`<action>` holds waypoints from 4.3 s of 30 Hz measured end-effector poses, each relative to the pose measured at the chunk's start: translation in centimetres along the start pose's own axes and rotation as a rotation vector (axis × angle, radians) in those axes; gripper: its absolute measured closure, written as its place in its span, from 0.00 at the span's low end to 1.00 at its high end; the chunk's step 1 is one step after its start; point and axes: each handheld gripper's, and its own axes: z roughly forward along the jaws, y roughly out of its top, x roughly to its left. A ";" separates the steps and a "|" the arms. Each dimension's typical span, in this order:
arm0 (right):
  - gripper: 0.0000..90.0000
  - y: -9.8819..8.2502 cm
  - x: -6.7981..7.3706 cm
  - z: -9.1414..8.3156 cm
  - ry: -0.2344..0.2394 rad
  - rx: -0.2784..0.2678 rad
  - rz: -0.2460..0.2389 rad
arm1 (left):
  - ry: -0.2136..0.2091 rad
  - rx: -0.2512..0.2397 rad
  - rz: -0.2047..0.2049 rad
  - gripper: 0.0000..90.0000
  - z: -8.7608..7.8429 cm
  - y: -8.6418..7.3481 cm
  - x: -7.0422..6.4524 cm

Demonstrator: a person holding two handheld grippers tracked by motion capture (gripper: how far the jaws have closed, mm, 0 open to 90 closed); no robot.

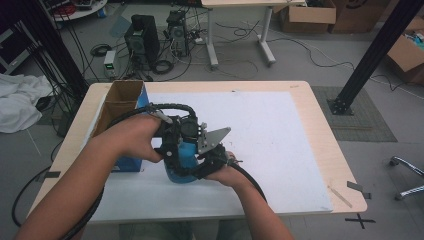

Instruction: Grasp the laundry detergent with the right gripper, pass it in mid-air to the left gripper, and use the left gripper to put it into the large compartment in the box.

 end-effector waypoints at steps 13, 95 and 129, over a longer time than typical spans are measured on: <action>0.51 0.0 0.0 0.0 -0.002 -0.004 0.005 | 0.008 0.012 0.001 0.25 0.0 0.0 -0.2; 0.00 2.2 -0.2 -7.3 -0.128 0.284 0.084 | -0.049 0.079 -0.204 0.43 -3.9 -2.0 2.7; 0.00 1.4 -1.4 -11.6 -0.144 0.737 0.097 | -0.117 0.044 -1.273 0.43 -15.4 -16.5 8.1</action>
